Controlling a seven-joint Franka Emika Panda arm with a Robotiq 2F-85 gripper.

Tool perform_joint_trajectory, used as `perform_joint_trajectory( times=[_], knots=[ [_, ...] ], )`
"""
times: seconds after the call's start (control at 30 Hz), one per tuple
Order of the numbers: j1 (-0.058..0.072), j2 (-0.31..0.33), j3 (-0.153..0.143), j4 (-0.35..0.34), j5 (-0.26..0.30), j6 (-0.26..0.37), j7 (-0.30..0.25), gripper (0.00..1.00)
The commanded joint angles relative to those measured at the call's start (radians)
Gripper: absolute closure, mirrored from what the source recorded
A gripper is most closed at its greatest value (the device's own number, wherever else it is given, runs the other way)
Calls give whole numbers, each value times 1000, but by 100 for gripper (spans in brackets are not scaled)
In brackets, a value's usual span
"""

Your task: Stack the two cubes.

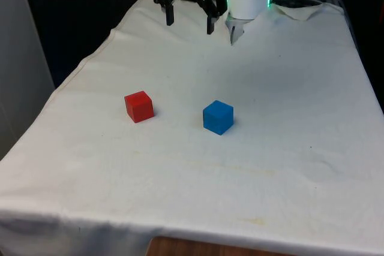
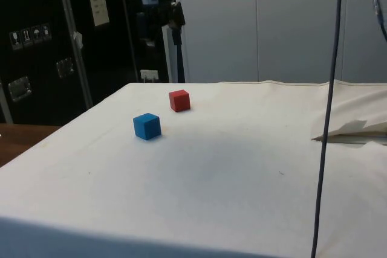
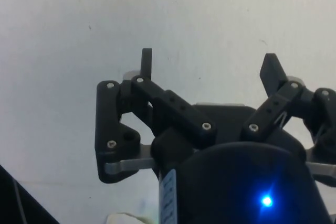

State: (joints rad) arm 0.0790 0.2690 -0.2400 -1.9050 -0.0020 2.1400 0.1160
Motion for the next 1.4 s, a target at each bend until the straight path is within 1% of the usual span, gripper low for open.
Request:
perform_joint_trajectory(
  times=[0.0, 0.17, 0.47, 0.6, 0.83, 0.9, 0.93, 0.97, 1.2, 1.23, 1.27, 1.3, 1.37],
  knots=[
    [0, -1, -1, -3, 5, 13, 9, 0],
    [0, -11, -2, 0, 4, 19, 32, 0],
    [0, -30, -8, 9, 2, 18, 55, 0],
    [0, -31, -9, 12, 0, 17, 65, 0],
    [-4, -16, -11, 21, 19, 36, 102, 0],
    [-4, -10, -12, 21, 29, 41, 106, 0],
    [0, -16, -14, 18, 17, 35, 107, 0],
    [-4, -8, -13, 21, 34, 44, 107, 0],
    [-5, 20, -19, 20, 75, 69, 125, 0],
    [-5, 23, -20, 20, 79, 71, 128, 0],
    [-1, 20, -22, 18, 68, 66, 129, 0],
    [-5, 27, -20, 21, 83, 74, 131, 0],
    [-6, 36, -22, 20, 95, 81, 138, 0]
  ],
)
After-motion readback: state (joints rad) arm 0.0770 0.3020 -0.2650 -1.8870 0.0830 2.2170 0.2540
